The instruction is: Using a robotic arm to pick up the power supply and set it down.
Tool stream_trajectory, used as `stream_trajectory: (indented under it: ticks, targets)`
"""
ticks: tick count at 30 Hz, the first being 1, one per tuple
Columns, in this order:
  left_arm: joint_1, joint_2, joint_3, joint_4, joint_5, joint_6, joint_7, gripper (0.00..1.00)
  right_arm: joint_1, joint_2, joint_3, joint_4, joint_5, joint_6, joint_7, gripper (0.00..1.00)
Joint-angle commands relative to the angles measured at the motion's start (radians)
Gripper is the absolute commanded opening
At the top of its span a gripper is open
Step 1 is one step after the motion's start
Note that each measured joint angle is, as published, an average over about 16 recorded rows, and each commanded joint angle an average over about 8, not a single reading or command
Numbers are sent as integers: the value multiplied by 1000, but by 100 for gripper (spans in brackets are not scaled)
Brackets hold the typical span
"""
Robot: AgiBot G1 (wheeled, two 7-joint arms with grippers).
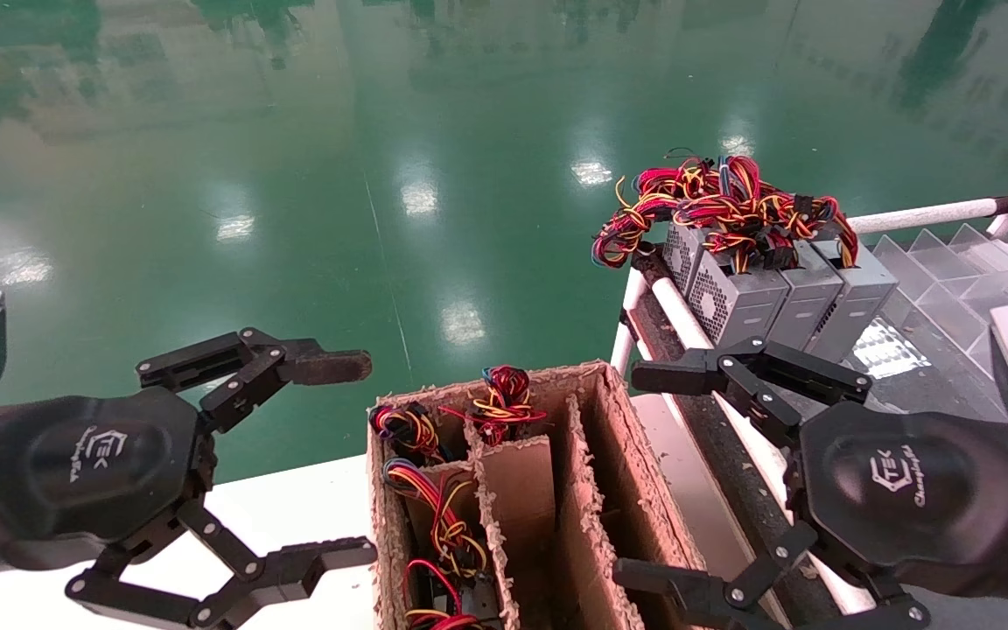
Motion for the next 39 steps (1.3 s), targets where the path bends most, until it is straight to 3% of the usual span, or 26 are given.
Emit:
stream_trajectory:
  ticks: [1, 39]
  targets:
    - [0, 0, 0, 0, 0, 0, 0, 0, 0, 0, 0, 0, 0, 0, 0, 100]
    - [0, 0, 0, 0, 0, 0, 0, 0, 0, 0, 0, 0, 0, 0, 0, 100]
